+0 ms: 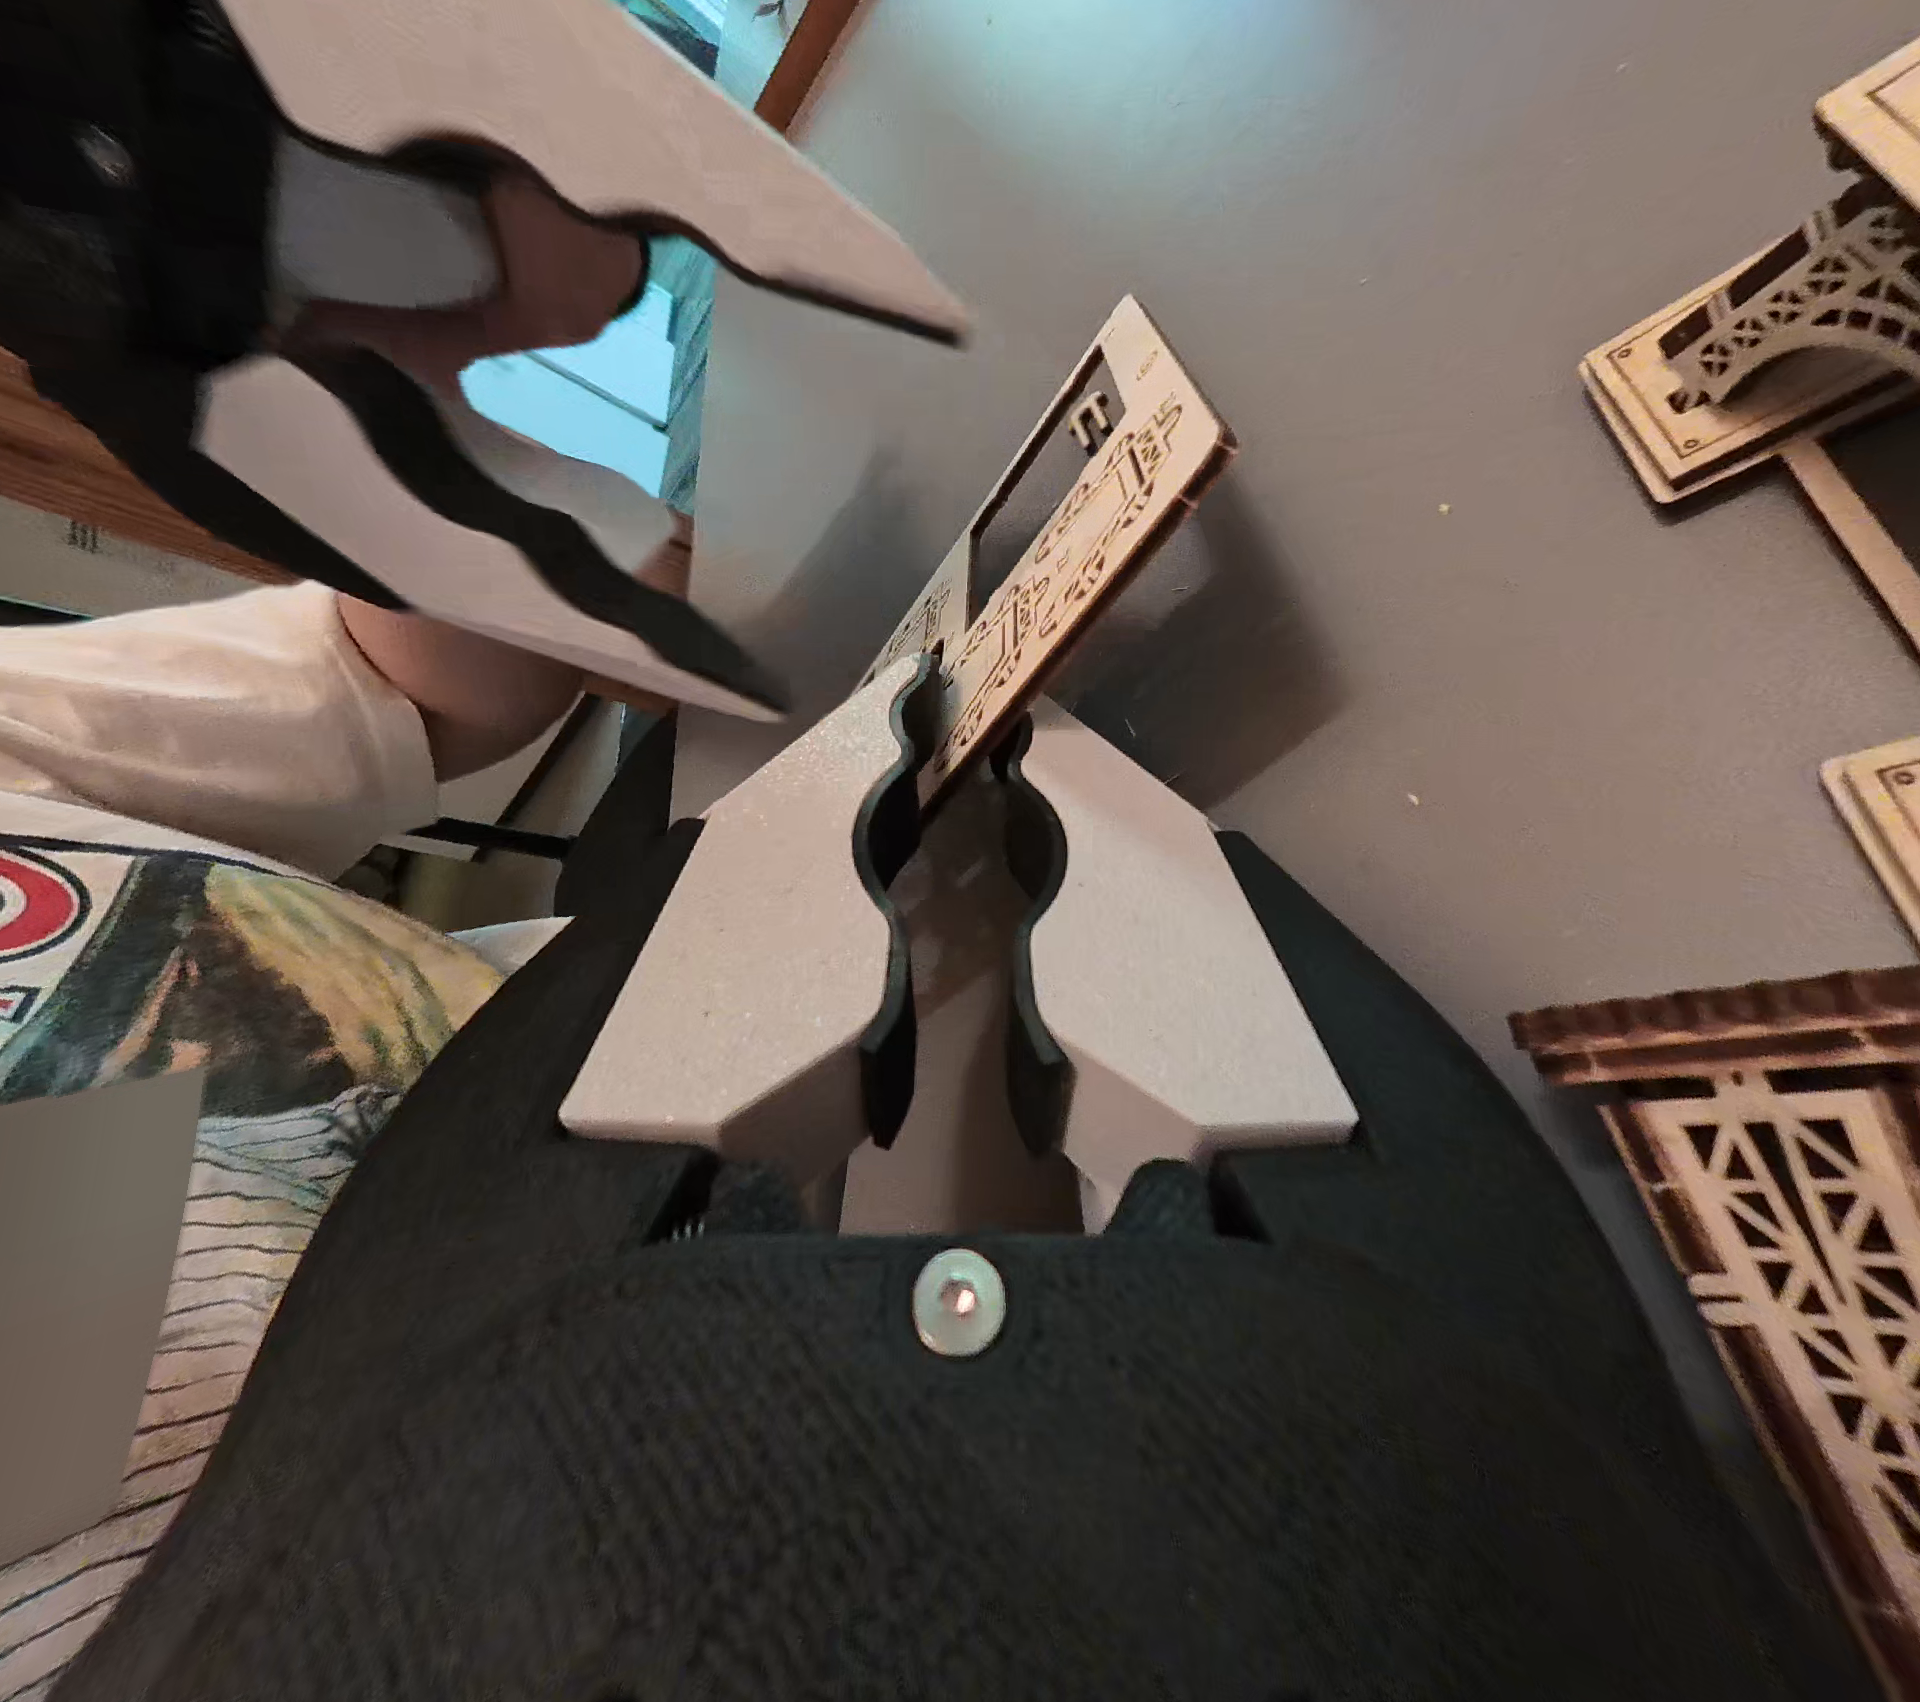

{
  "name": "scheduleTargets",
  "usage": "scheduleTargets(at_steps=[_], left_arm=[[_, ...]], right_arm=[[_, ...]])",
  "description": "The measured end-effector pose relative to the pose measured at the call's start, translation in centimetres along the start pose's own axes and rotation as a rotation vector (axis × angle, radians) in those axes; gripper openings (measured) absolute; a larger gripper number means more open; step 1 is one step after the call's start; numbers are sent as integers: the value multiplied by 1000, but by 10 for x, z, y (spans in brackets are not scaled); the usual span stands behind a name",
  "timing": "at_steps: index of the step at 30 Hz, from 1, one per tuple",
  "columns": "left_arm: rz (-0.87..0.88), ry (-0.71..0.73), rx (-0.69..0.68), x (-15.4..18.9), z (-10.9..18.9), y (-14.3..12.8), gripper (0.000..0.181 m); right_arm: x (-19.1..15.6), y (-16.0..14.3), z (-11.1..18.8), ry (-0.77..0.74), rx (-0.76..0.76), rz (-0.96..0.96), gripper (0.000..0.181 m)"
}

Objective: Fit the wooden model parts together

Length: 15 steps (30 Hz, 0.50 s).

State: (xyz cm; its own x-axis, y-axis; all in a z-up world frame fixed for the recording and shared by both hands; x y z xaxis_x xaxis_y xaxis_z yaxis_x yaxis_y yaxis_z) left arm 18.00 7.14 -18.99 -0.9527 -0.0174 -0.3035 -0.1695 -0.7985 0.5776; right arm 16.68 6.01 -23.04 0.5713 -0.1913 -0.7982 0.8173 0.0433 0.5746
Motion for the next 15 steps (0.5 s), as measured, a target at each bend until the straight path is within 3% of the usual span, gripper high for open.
scheduleTargets(at_steps=[1,3,7,11,15], left_arm=[[40,-2,72,-3,10,8,62],[92,2,135,-9,25,10,64],[197,82,111,-25,31,-21,72],[323,87,178,-23,32,-44,74],[240,4,186,2,20,-56,56]], right_arm=[[0,0,1,4,4,0,7],[-1,2,2,14,17,-4,7],[-8,4,4,69,39,8,6],[-22,11,22,208,85,-3,1],[-22,14,41,229,87,10,1]])
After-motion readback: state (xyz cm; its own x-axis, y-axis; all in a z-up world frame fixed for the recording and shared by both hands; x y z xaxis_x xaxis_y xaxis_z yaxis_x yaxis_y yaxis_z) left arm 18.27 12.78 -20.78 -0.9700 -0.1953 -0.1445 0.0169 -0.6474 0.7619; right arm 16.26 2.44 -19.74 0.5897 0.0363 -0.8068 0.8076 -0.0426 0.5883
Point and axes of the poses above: each gripper's, where its closed fingertips meet, z back along the fingers, y out of its top, x = y × z across the jaws, the point moved 2 cm from there along z, back along the fingers, and after that the axes turned 10 degrees about y, right-handed, at the moved point
